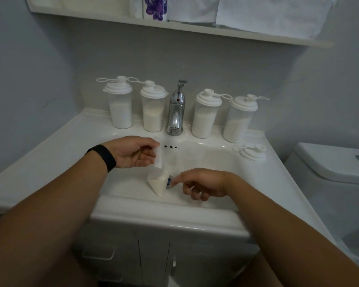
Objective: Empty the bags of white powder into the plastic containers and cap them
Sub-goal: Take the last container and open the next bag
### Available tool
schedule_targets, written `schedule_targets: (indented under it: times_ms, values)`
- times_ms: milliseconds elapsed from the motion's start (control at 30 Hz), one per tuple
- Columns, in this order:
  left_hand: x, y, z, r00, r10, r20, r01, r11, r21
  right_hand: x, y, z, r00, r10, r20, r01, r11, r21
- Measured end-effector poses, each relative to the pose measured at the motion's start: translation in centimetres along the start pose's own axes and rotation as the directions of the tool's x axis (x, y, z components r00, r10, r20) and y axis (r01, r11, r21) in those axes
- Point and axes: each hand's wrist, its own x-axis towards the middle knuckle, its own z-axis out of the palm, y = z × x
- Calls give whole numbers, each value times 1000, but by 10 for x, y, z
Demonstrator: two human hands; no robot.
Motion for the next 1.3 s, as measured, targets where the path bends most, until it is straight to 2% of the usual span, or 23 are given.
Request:
schedule_targets:
  times_ms: [100,167,333,433,733,900,1067,1300]
  values:
    - [-2,-1,2,995,45,86,-50,997,59,-5,-12,7,985,-175,-11,173,962,210]
    - [-1,-2,4,985,80,155,-92,993,72,-6,-21,17,966,-253,-51,257,934,249]
    - [1,-8,18,949,116,294,-173,969,178,-2,-33,41,882,-425,-202,436,900,6]
    - [-1,-7,21,940,124,317,-191,963,190,-2,-32,41,861,-456,-228,460,887,-38]
    - [-2,-6,13,938,183,293,-222,969,105,-5,-30,32,850,-474,-229,504,859,95]
    - [-4,-5,12,934,181,308,-226,967,117,-6,-29,27,852,-463,-246,504,852,143]
    - [-2,-5,12,932,187,311,-235,964,124,-9,-30,26,848,-493,-195,522,841,144]
    - [1,-4,16,956,173,237,-222,955,199,-10,-28,25,883,-445,-148,463,878,124]
